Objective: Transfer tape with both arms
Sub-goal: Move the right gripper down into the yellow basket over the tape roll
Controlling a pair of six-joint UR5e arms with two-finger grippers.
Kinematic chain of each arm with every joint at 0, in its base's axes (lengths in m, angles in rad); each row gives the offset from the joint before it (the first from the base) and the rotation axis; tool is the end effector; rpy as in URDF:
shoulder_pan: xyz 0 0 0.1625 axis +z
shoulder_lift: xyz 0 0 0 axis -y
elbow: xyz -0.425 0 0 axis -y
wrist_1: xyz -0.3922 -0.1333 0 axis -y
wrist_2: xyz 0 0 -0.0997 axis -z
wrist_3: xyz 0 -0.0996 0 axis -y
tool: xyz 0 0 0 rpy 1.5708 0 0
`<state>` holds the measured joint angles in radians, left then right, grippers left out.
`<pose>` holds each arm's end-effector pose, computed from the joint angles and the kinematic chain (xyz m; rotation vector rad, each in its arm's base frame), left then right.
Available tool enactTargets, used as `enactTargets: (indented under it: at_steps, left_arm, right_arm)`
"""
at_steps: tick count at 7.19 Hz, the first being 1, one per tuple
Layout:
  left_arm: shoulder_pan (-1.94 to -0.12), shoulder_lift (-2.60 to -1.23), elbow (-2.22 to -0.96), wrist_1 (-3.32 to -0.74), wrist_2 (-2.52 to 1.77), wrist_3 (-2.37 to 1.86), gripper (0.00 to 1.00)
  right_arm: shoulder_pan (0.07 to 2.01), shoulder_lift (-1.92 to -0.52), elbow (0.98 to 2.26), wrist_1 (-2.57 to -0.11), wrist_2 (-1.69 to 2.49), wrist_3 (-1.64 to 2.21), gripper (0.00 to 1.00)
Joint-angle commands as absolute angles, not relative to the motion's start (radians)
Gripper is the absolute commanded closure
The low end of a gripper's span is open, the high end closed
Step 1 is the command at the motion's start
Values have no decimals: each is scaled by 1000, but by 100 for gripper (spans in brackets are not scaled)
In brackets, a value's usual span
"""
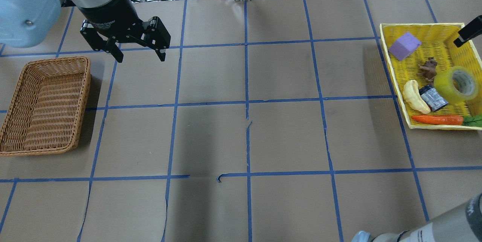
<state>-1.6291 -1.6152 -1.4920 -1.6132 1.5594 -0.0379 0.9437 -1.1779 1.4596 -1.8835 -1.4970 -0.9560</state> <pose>-0.1639 -0.5010 0.5002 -0.0319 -3.1304 -0.0134 -0.2630 -0.6025 0.3499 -0.5108 3.0674 -0.1156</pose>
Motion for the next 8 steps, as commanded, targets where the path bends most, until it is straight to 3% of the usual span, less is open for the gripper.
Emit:
enactTargets:
  at_steps: [1, 5, 6, 7, 8]
  left_arm:
    - [-1629, -1615, -1493, -1612, 1557, -38, 0]
    - [-1629, -1615, -1493, -1611, 1559, -38, 0]
    - [-1629, -1615, -1493, -1609, 1559, -38, 0]
    - [-1629, -1615, -1494, -1609, 1557, -38, 0]
    - [-1629, -1615, -1493, -1611, 1557, -38, 0]
  right_arm:
    - [876, -1077, 1489, -1937, -1491, -913, 0]
    - [856, -1080, 1578, -1860, -1361, -763, 6]
    - [856, -1080, 1589, -1855, -1317, -755, 31]
    - [856, -1080, 1594, -1859, -1318, -758, 76]
    - [856, -1078, 1595, -1865, -1330, -759, 100]
